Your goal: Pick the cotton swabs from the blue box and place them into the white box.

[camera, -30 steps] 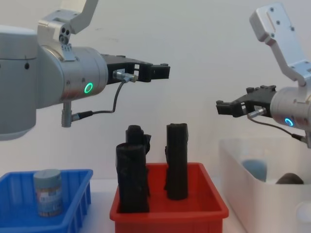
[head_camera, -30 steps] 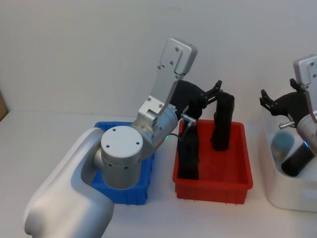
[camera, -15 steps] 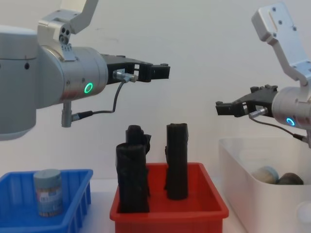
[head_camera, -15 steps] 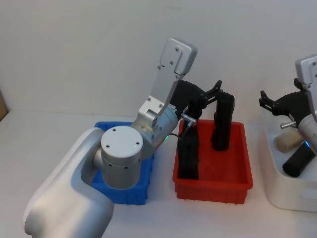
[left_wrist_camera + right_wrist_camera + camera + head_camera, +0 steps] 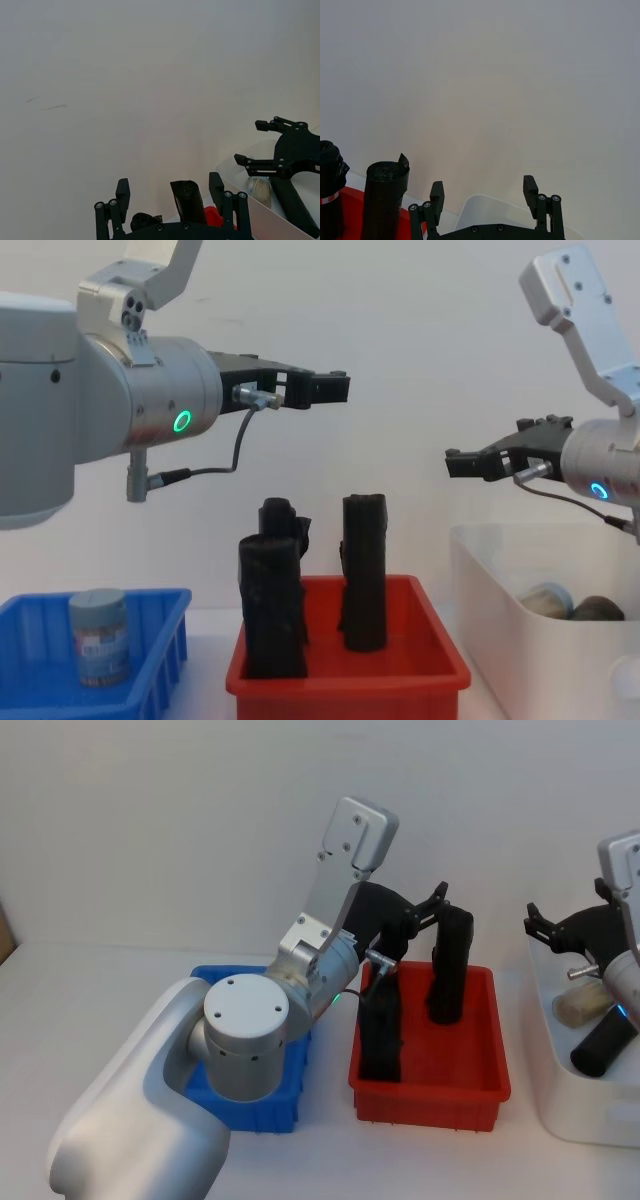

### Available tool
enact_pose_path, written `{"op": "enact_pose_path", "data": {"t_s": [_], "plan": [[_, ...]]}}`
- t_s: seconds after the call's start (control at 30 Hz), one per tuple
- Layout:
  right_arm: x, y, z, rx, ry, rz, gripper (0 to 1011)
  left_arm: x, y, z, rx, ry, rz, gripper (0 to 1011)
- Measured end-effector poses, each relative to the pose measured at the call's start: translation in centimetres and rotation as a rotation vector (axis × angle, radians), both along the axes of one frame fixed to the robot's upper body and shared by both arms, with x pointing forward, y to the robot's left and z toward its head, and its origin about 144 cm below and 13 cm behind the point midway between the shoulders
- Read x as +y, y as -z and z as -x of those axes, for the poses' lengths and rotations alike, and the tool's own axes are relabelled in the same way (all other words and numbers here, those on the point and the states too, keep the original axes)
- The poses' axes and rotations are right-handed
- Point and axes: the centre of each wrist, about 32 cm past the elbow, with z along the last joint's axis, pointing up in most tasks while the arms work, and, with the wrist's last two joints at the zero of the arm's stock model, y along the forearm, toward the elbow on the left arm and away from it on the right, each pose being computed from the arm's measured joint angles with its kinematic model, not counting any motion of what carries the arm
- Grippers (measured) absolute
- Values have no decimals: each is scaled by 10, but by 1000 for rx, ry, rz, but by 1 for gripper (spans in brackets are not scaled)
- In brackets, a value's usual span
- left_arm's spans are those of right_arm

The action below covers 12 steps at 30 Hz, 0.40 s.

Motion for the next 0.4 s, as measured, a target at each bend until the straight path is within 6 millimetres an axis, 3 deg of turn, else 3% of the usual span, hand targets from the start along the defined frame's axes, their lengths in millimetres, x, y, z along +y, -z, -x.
{"op": "enact_pose_path", "data": {"t_s": [0.4], "plan": [[0, 0, 0, 0, 0, 0, 1001, 0, 0, 0, 0, 0, 0, 1004]]}}
